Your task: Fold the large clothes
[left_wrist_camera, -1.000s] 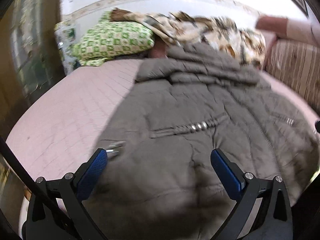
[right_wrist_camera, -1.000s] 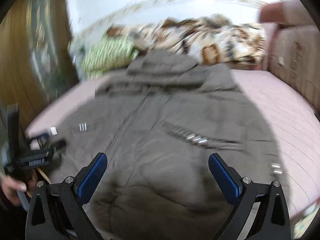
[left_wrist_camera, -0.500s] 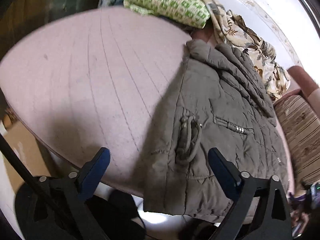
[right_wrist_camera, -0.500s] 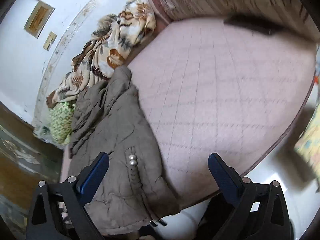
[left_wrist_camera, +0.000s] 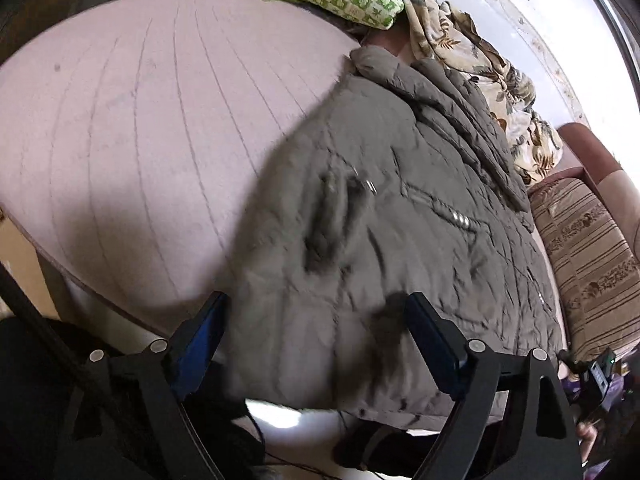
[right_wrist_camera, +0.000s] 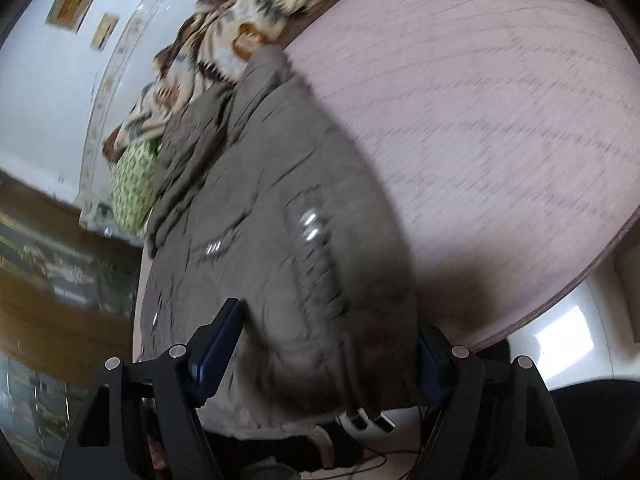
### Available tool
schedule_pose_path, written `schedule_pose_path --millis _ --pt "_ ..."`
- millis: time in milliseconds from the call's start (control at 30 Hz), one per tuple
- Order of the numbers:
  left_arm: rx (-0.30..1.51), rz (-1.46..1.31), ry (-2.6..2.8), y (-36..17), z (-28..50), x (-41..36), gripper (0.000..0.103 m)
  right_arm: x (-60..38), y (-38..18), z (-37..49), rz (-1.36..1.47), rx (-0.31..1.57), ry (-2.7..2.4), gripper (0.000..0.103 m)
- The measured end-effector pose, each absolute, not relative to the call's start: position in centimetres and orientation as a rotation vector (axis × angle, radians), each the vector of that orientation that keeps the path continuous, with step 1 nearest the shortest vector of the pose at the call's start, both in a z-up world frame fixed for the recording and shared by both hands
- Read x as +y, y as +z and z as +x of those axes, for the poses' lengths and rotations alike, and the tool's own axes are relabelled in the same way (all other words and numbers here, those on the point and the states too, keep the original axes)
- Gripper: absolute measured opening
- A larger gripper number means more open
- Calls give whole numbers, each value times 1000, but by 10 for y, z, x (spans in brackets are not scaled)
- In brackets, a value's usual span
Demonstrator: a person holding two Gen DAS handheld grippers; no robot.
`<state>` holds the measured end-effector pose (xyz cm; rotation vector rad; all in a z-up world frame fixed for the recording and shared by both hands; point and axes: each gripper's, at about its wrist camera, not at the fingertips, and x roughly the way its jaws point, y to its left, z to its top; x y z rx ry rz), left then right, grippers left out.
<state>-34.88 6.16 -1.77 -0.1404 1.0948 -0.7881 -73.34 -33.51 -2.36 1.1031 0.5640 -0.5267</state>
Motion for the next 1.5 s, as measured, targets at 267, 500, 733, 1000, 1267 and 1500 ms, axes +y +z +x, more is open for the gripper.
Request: schedule_pose_path --millis 267,500,733,1000,1267,1500 --pt "943 -101 -815 -3 -375 53 77 -301 -29 -724 1089 459 -427 77" --pt "895 -36 -761 -6 -378 41 72 -290 -25 -711 931 524 -567 72" --pt "822 29 -719 -3 -384 29 72 -276 -2 -699 741 469 -617 65" --pt "794 119 -670 -9 -386 15 81 -285 -25 -690 793 538 -621 64" --pt "795 148 -617 -12 -384 11 93 -285 -28 -697 836 488 -609 65" --pt "761 171 -613 -11 -389 9 92 -287 -25 -690 826 551 -613 66"
